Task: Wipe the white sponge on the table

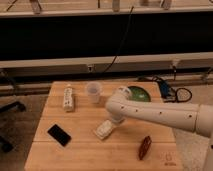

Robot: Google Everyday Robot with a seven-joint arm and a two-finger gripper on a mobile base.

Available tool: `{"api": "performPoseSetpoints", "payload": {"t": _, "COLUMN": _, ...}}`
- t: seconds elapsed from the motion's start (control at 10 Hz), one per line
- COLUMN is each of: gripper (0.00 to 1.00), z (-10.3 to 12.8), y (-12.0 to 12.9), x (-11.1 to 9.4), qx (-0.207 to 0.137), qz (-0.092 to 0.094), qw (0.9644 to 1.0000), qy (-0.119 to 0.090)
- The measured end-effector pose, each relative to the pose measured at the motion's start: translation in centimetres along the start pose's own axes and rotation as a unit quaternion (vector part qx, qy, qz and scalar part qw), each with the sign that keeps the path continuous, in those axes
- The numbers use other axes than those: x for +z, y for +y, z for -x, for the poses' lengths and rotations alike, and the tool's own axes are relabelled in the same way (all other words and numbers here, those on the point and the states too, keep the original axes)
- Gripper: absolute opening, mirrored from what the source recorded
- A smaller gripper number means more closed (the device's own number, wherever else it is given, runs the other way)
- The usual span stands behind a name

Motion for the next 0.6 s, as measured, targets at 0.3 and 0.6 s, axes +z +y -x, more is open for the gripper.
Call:
{"api": "performPoseSetpoints", "payload": {"t": 0.3, "gripper": 0.04, "z": -1.1, "y": 0.3, "x": -0.2, "qx": 0.018, "qz": 0.001, "qw": 0.9998, "qy": -0.002}}
{"api": "performPoseSetpoints", "payload": {"t": 0.6, "gripper": 0.04, "z": -1.9, "y": 0.6, "x": -0.3, "qx": 0.033, "qz": 0.004, "qw": 0.9995, "qy": -0.002}}
